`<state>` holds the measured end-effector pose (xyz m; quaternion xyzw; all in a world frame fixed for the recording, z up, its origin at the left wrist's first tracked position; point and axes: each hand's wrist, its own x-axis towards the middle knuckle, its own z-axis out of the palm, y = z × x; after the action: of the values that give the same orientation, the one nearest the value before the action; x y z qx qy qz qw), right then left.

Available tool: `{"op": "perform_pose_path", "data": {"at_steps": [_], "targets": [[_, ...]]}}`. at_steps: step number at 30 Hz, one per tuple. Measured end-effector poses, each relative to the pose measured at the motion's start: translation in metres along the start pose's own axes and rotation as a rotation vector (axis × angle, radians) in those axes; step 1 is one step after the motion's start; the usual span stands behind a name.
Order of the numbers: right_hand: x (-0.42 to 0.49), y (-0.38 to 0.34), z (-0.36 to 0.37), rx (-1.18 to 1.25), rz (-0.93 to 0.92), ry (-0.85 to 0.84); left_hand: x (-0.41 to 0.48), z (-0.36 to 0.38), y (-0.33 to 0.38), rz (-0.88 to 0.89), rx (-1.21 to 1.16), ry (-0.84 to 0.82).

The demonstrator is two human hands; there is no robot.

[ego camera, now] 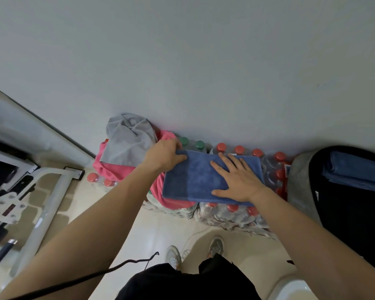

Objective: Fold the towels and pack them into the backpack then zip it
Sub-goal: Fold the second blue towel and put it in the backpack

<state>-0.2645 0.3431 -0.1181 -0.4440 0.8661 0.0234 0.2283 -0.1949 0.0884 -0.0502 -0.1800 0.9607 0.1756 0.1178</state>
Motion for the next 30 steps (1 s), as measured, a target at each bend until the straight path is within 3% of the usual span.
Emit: {"op": "perform_pose_path", "data": {"at_steps": [6, 11, 16, 21, 30], "targets": [[0.003, -0.003, 0.018, -0.009, 0.035, 0.055, -0.009, -0.004, 0.003, 0.004, -0.152, 0.22], [0.002, -0.005, 0.018, 0.003, 0.053, 0.075, -0.011, 0.006, 0.0, -0.181, -0.326, 0.116], [0.002, -0.004, 0.019, 0.02, 0.043, 0.084, -0.014, 0.012, -0.011, -0.295, -0.335, -0.004], [0.003, -0.005, 0.018, 0.043, 0.035, 0.085, -0.018, 0.007, -0.003, -0.265, -0.436, 0.186], [0.015, -0.024, 0.018, 0.051, 0.138, 0.119, -0.013, -0.009, 0.028, -0.126, -0.437, 0.311]]}}
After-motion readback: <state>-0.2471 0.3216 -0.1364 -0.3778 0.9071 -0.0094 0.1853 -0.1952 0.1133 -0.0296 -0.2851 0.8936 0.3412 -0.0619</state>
